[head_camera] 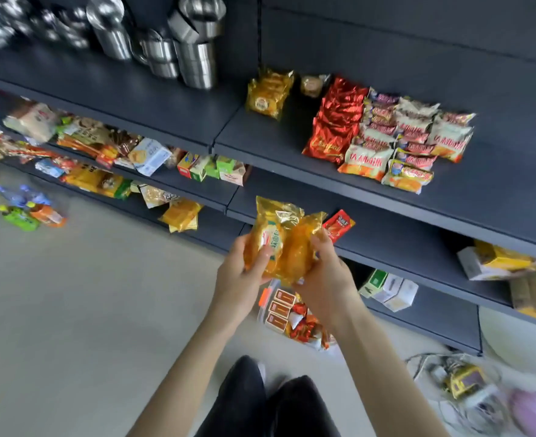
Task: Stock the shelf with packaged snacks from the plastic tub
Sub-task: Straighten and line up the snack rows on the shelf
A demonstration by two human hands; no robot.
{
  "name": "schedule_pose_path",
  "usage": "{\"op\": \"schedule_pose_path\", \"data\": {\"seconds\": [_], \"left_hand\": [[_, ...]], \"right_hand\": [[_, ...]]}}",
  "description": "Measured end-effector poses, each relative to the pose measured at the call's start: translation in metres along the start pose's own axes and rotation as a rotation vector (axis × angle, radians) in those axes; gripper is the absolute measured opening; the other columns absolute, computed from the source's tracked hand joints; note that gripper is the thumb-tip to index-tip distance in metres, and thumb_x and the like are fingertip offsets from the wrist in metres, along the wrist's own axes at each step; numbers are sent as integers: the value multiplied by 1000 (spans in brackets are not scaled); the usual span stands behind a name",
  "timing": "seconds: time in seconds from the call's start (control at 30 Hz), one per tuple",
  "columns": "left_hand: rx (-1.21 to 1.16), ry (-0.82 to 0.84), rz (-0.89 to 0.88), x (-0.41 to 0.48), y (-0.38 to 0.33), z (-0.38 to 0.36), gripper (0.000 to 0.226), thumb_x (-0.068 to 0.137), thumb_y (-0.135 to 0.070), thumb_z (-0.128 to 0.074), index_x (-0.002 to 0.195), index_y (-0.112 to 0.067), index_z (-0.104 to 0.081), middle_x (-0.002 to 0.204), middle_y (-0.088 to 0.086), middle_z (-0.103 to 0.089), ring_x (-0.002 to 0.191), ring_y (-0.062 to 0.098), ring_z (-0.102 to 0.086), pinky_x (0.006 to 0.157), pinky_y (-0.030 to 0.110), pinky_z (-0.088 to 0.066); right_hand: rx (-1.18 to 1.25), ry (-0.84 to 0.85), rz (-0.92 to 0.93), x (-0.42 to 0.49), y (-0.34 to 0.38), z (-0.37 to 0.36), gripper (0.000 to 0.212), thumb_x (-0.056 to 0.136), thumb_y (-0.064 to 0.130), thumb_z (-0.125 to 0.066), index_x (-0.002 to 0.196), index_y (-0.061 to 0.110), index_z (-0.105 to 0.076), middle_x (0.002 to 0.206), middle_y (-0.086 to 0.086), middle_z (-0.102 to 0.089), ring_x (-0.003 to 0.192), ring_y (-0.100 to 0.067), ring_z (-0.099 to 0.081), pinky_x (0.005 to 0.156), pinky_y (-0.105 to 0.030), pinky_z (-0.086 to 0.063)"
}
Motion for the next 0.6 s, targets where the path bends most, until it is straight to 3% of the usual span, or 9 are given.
{"op": "schedule_pose_path", "data": {"seconds": [0.03, 0.1, 0.13, 0.4, 0.6], "left_hand": [[-14, -9, 4, -6, -9, 1, 35, 90, -34, -55, 123, -22, -50, 115, -2, -60, 103, 13, -64, 82, 35, -58], [-39, -33, 24, -14, -24, 3, 49, 82, -43, -55, 126, -21, -51, 117, -1, -61, 104, 14, -64, 83, 35, -58], [-51, -46, 28, -16, -31, 4, 53, 79, -44, -55, 127, -21, -52, 117, 0, -62, 104, 15, -64, 83, 35, -58], [-96, -64, -24, -16, -70, -11, 29, 90, -22, -61, 119, -17, -59, 107, -1, -68, 97, 15, -68, 78, 32, -59], [-134, -159, -56, -11, -71, -10, 26, 79, -15, -75, 100, -23, -62, 95, -3, -70, 84, 11, -70, 61, 23, -56]], "right_hand": [[-18, 21, 43, -7, 5, -6, 42, 99, 24, -46, 141, 24, -41, 132, -1, -58, 97, -5, -66, 77, -19, -53], [31, 104, 59, -18, 15, -15, 54, 95, 25, -52, 145, 33, -33, 130, -3, -60, 108, -17, -65, 97, -39, -50], [40, 144, 57, -23, 21, -19, 55, 93, 26, -54, 144, 35, -34, 127, -4, -63, 110, -23, -65, 100, -46, -47], [47, 157, 171, -35, 63, -16, 64, 81, 10, -69, 134, 32, -42, 117, -14, -66, 101, -32, -68, 82, -43, -57], [-95, -8, 305, -31, 69, -6, 68, 62, 26, -81, 121, 24, -48, 115, -17, -63, 96, -29, -68, 72, -36, -58]]}}
Point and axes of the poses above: each hand's wrist, its own x-axis towards the middle knuckle, its own z-axis out of the back of the hand, y = z × x, the point moved 2 cm from there along x, towards the middle knuckle
